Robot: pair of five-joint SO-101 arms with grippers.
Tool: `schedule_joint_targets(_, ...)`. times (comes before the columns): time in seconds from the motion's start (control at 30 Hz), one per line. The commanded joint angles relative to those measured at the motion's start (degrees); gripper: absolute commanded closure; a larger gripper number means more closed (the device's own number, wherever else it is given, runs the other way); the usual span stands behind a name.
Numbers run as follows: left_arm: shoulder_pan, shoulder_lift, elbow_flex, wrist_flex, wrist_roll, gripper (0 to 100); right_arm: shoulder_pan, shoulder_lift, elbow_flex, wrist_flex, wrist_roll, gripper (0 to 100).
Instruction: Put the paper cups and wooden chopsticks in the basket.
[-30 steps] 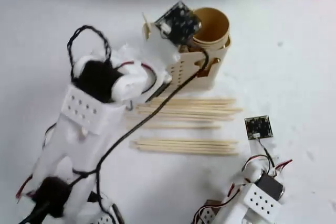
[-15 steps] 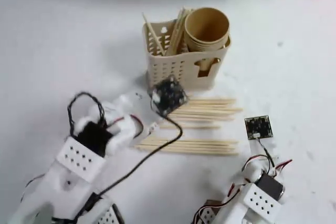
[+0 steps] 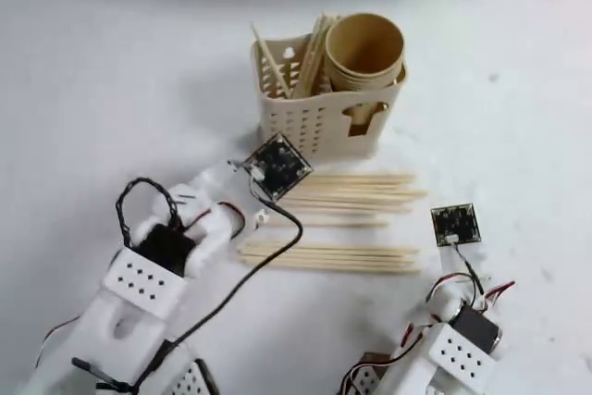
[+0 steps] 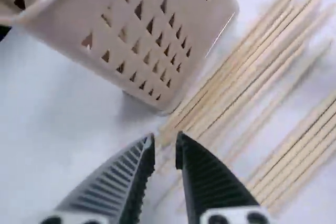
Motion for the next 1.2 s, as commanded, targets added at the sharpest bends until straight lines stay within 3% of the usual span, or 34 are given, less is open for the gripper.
schedule_joint_targets(0.0,-0.5,-1.8,0.2,-1.3,1.1,92,1.1,-0.3,-0.2,-0.9,0.7,97.4)
schedule_joint_targets(0.43,-0.7,-2.2,3.5,-6.0,1.1,92,1.1,-0.3,-0.2,-0.9,0.7,97.4)
schedule_joint_targets(1.17,-0.5,-2.2,3.8,-6.1,1.1,92,1.1,-0.3,-0.2,-0.9,0.7,97.4)
